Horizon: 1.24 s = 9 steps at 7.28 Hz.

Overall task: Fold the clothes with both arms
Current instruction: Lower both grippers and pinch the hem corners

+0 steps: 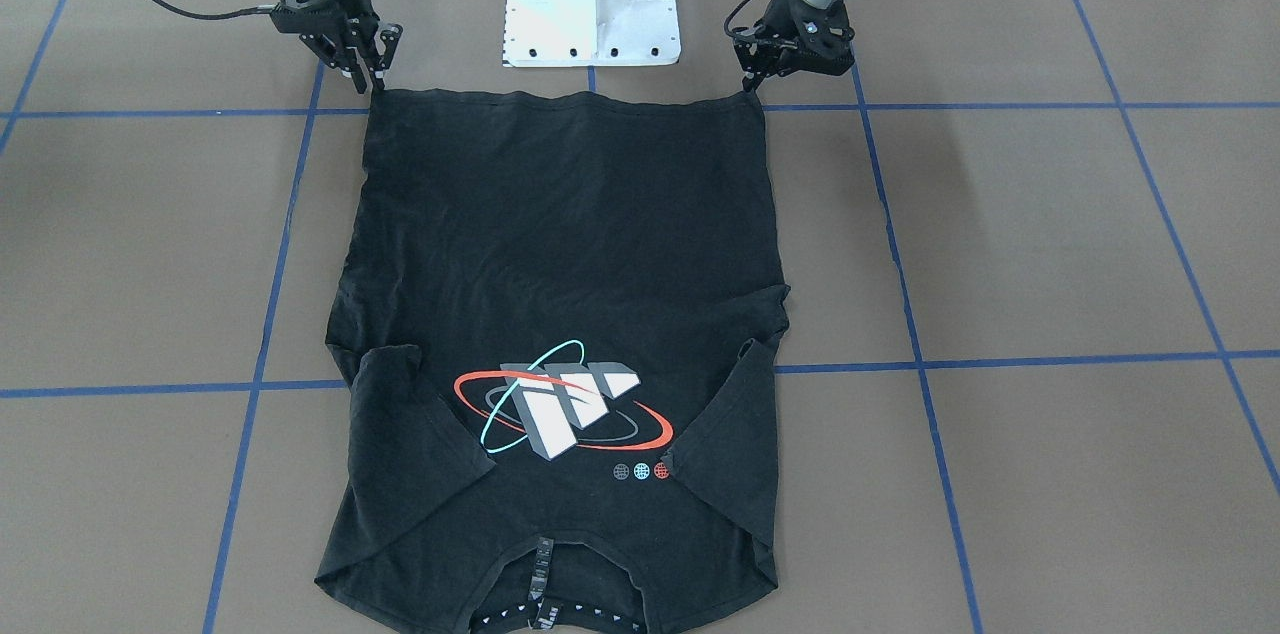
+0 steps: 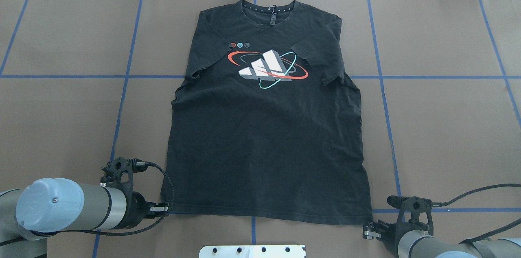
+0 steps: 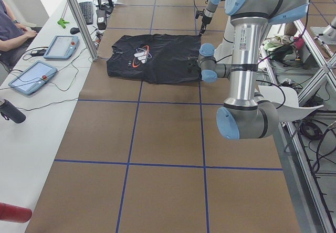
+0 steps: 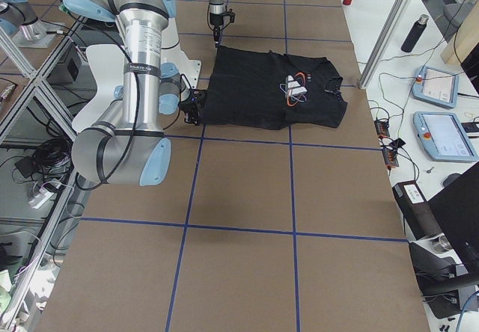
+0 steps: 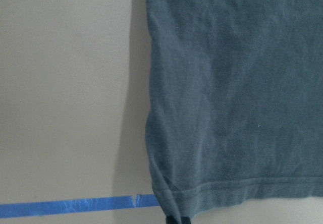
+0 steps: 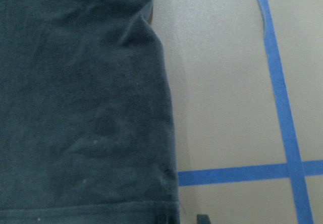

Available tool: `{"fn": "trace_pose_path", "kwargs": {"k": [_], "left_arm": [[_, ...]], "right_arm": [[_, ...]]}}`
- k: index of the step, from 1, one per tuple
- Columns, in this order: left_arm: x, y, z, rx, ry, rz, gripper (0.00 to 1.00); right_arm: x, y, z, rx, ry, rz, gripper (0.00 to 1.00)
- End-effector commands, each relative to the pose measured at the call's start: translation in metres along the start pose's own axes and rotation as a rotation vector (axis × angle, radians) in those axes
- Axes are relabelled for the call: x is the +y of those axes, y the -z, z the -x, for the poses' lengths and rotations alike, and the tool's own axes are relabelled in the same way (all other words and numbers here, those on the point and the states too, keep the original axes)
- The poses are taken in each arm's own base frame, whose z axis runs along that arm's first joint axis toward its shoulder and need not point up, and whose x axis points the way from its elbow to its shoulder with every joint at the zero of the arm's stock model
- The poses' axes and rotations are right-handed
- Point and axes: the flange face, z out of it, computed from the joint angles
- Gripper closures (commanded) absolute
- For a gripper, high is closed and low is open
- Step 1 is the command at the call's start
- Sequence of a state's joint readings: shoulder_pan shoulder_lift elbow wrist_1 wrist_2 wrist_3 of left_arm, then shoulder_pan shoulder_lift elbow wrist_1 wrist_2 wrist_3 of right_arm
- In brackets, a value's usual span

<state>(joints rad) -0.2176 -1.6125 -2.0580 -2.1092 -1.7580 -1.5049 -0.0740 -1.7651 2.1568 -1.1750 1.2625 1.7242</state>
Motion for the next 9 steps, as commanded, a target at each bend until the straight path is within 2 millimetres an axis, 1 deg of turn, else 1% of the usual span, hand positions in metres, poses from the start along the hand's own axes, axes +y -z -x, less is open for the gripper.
{"fn": "trace_pose_path", "kwargs": {"k": [1, 5, 6, 7, 8, 9], "left_arm": [[0.0, 0.0, 0.0, 0.0, 0.0, 0.0, 1.0], [0.0, 0.0, 0.0, 0.0, 0.0, 0.0, 1.0], [0.0, 0.0, 0.0, 0.0, 0.0, 0.0, 1.0], [0.0, 0.0, 0.0, 0.0, 0.001, 0.0, 1.0], [0.0, 0.0, 0.001, -0.001, 0.0, 0.0, 1.0], [0.002, 0.0, 0.0, 0.002, 0.001, 0.018, 1.0]], "right_arm": [[0.001, 0.0, 0.001, -0.001, 0.0, 0.001, 0.68], [0.001, -0.001, 0.0, 0.0, 0.001, -0.001, 0.68], [0.001, 0.0, 0.005, -0.007, 0.0, 0.0, 0.68], [0.004, -0.011, 0.018, -0.018, -0.006, -0.007, 0.68], [0.002, -0.015, 0.022, -0.019, -0.01, -0.017, 0.69], [-0.005, -0.011, 0.019, -0.02, -0.017, -0.023, 0.82]]}}
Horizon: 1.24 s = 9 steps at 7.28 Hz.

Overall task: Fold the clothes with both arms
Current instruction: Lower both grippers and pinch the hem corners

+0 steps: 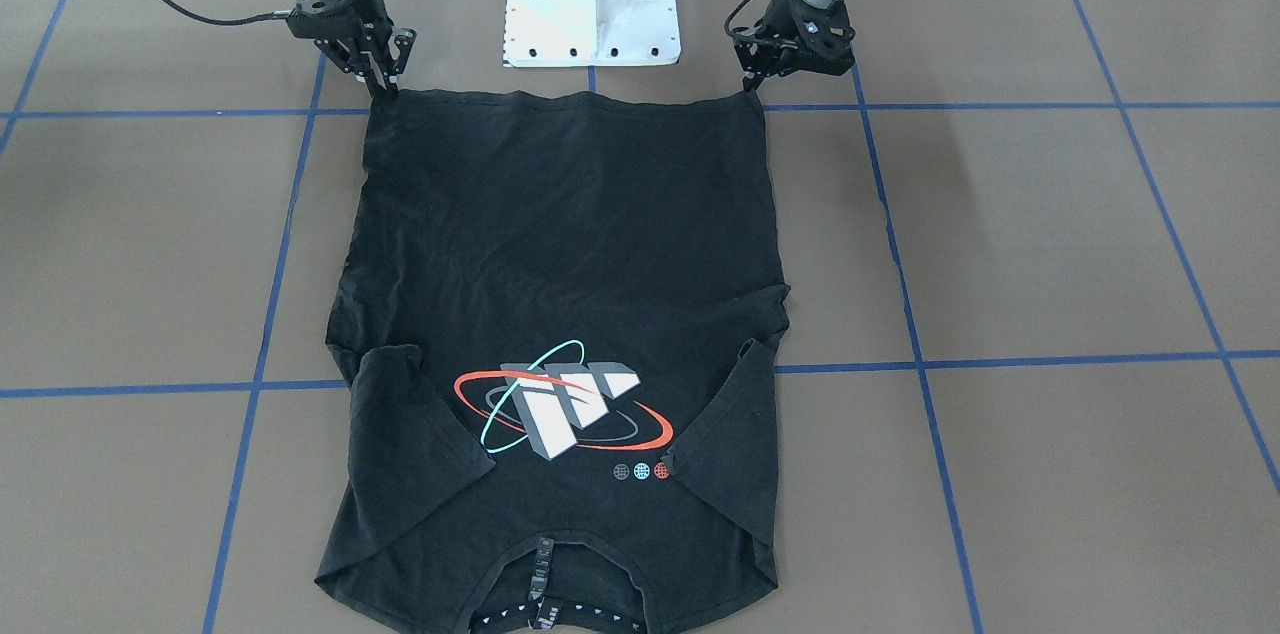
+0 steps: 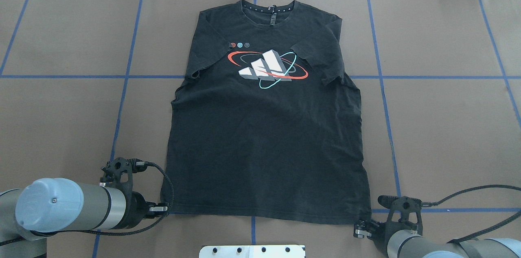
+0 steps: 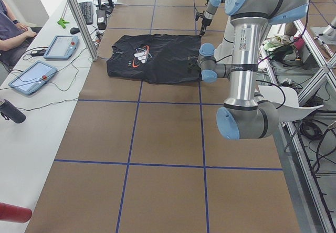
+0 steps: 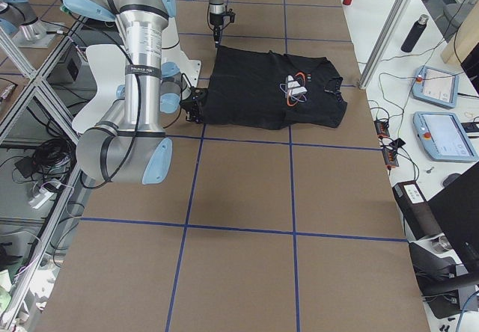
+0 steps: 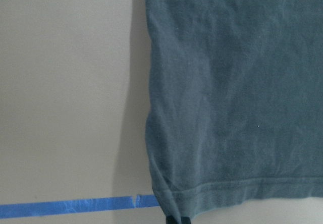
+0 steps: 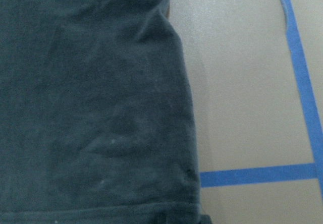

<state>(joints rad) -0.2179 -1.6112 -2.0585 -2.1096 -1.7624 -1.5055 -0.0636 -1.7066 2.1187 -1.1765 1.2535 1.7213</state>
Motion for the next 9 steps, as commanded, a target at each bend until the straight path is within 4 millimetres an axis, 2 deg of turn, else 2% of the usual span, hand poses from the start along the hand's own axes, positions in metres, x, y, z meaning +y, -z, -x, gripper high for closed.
{"fn": "trace_pose_path", "kwargs": {"k": [1, 2, 4, 6, 7, 8, 9], "left_arm": [[0.001, 0.0, 0.0, 0.002, 0.001, 0.014, 1.0], [0.001, 0.001, 0.0, 0.003, 0.001, 0.014, 1.0], [0.002, 0.001, -0.001, 0.005, 0.0, 0.015, 1.0], [0.001, 0.001, -0.001, 0.006, 0.001, 0.015, 1.0], [0.003, 0.008, -0.004, 0.016, -0.002, 0.025, 1.0], [0.009, 0.026, -0.007, 0.043, -0.01, 0.081, 1.0], [0.003, 0.058, -0.004, 0.075, -0.006, 0.117, 1.0]], "right_arm": [[-0.007, 0.0, -0.001, 0.002, -0.006, -0.013, 0.95], [-0.009, 0.004, 0.0, 0.018, 0.0, -0.016, 1.0], [-0.016, 0.044, 0.016, 0.065, 0.018, -0.004, 1.0], [-0.016, 0.054, 0.019, 0.077, 0.025, 0.01, 1.0], [-0.02, 0.06, 0.02, 0.073, 0.014, 0.041, 1.0], [-0.026, 0.079, 0.026, 0.043, -0.008, 0.085, 1.0], [-0.032, 0.096, 0.028, 0.022, -0.025, 0.125, 1.0]]}}
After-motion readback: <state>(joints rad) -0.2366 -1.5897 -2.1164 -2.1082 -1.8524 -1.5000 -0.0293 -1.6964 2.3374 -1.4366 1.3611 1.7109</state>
